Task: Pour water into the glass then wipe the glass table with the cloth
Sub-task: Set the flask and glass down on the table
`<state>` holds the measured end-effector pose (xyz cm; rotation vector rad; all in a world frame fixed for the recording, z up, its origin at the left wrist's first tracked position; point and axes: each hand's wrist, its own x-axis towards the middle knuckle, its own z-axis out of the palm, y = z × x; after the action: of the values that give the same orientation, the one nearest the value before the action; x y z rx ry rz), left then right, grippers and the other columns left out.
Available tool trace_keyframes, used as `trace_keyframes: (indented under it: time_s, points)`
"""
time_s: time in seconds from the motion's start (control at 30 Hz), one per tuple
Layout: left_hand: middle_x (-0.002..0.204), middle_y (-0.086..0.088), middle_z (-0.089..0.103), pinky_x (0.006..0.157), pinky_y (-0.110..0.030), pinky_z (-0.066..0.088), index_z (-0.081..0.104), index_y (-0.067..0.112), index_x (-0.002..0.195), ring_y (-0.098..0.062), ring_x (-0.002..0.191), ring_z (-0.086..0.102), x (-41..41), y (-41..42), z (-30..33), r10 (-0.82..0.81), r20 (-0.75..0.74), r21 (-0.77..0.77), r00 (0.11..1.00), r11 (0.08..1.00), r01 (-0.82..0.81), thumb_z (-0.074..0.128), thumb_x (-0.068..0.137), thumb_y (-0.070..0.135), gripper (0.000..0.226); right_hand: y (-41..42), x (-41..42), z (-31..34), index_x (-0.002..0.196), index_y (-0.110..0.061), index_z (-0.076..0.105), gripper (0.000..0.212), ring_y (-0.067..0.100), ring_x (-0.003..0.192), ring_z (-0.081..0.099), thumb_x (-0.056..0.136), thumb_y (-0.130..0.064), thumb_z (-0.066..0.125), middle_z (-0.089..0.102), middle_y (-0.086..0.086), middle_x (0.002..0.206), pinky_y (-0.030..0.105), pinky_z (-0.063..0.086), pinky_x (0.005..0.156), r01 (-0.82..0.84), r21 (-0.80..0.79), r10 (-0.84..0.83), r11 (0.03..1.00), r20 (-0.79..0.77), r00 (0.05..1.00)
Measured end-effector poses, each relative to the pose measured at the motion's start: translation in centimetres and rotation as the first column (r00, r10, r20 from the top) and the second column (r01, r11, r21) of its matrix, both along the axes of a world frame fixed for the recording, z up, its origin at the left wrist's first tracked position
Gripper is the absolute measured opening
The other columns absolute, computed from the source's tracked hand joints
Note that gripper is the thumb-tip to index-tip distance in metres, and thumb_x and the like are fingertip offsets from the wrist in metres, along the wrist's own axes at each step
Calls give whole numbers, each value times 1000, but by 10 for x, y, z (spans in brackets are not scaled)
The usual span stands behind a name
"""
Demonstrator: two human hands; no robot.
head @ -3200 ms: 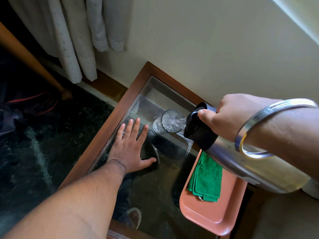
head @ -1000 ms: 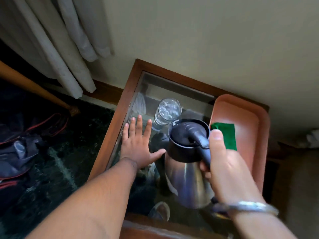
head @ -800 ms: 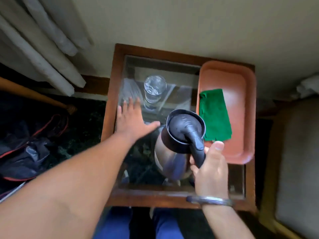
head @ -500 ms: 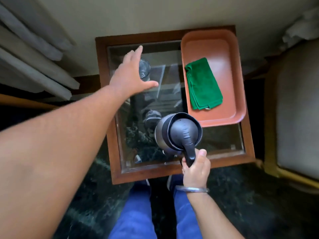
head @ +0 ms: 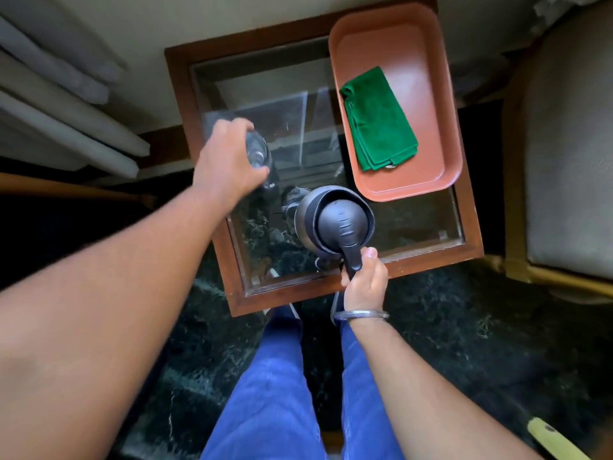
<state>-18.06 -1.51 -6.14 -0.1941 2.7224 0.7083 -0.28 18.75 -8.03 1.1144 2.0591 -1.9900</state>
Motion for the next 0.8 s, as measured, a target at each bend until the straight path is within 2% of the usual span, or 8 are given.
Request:
trace_keyframes:
  time_s: [0.17,0.23,0.37,0.5,0.6,0.7,0.77,0.8]
  points:
    - [131,-5,51,79,-31,45,50,22,133,-27,105,62,82,5,2,21,75,19,997,1000,-23,84,72,33,70,3,0,3,69,2,49,49,0,45,47,96,-34,29,44,9,59,10,40,43,-42,-11,42,999,-5,999]
    - [132,-4,50,81,-31,44,48,22,134,-26,106,61,108,7,-1,15,111,30,994,999,-18,83,74,32,70,4,0,3,68,6,49,53,1,45,46,96,-34,28,45,13,59,10,40,44,-68,13,68,998,15,998]
    - [135,-4,49,86,-37,50,48,21,136,-27,110,60,141,11,-9,-4,154,52,988,999,-4,84,76,31,71,5,1,7,69,0,50,50,2,46,46,94,-38,28,46,11,59,11,40,44,-79,18,79,997,30,996]
    - [135,-3,49,88,-39,50,48,20,137,-27,114,58,149,18,-15,10,147,69,989,997,-20,84,76,30,71,7,2,5,65,-3,49,55,6,47,45,91,-46,27,48,10,57,16,39,48,-139,67,139,988,-5,990]
    - [134,-1,48,86,-41,52,48,23,138,-26,117,56,150,23,-15,-11,153,45,988,999,4,84,76,36,73,15,5,0,67,-15,50,41,1,59,47,93,-37,29,49,-1,64,23,38,58,-182,204,194,962,-40,980]
    - [136,5,49,81,-40,53,45,28,139,-22,120,53,150,26,-13,-34,141,-18,989,999,36,78,72,61,82,40,-9,-9,76,-31,49,26,0,68,50,94,-30,31,52,-7,72,27,40,64,-245,394,293,886,-65,954]
    - [137,7,53,81,-37,53,48,28,139,-17,122,52,141,25,-14,-13,67,-20,998,1000,15,63,74,76,83,61,-41,-18,84,-28,52,20,13,75,54,95,-28,35,55,-1,79,33,44,72,-310,508,384,804,-43,922]
    - [136,7,56,82,-36,52,51,26,138,-16,122,52,133,22,-16,-4,11,-8,1000,1000,4,57,78,77,79,71,-62,-22,88,-25,54,18,19,78,55,94,-28,37,56,1,83,34,44,74,-349,559,430,752,-16,902]
